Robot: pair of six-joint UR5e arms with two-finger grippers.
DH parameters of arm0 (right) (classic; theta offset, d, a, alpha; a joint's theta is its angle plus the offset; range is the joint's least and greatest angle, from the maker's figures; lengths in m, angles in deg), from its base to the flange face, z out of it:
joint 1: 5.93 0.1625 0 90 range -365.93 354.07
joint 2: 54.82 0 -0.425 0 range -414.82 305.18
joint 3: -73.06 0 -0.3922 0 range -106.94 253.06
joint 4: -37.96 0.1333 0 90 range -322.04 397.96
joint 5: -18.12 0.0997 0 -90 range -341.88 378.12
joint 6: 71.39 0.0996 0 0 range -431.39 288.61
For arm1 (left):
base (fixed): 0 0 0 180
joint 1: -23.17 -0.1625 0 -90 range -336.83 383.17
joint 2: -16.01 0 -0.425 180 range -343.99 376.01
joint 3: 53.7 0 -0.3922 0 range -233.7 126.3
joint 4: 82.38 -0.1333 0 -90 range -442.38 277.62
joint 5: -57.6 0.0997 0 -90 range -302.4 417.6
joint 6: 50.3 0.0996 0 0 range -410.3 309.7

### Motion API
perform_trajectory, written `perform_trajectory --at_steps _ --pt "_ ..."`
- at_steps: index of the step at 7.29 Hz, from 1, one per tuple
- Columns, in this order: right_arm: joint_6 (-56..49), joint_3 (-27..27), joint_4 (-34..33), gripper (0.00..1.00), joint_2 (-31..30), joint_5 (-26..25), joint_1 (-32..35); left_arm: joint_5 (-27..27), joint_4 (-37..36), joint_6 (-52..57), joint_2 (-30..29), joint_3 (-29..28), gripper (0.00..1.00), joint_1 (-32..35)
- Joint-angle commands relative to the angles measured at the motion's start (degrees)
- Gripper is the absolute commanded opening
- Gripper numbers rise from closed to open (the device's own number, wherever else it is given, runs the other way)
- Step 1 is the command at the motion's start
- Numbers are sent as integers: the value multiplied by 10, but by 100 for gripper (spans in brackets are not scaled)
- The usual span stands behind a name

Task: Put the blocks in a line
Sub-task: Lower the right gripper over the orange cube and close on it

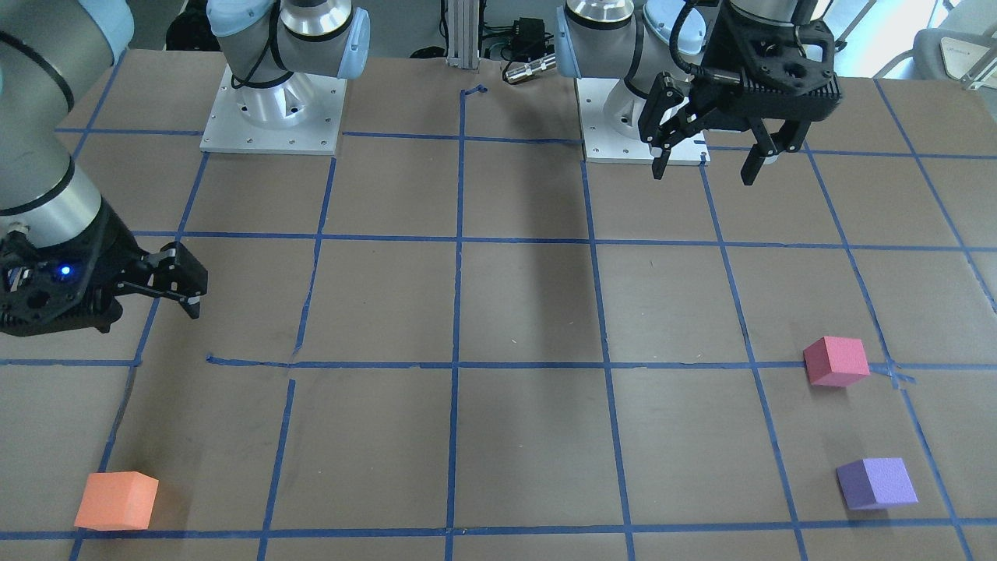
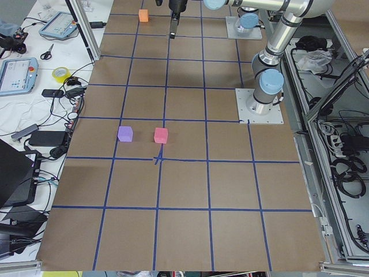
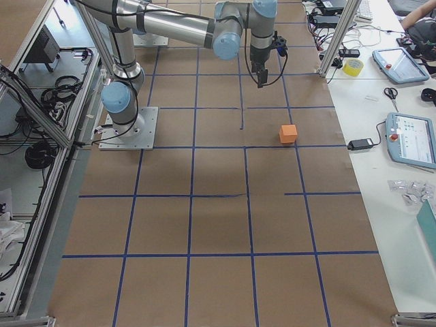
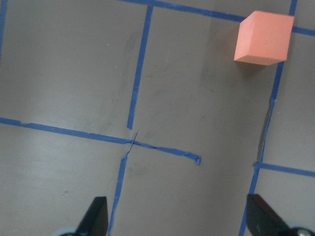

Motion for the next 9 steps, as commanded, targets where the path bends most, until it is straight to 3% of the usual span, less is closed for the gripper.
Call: perform_trajectory --at_steps 1,3,6,9 --pt "-17 -1 -103 100 77 -3 -23 0 0 0 0 0 100 0" --pt "-6 -10 -190 100 140 -6 -31 0 1 0 0 0 100 0" --pt "34 -14 -268 100 200 4 -45 0 1 0 0 0 100 0" --pt "31 -48 -283 100 240 3 -46 0 0 0 0 3 100 0"
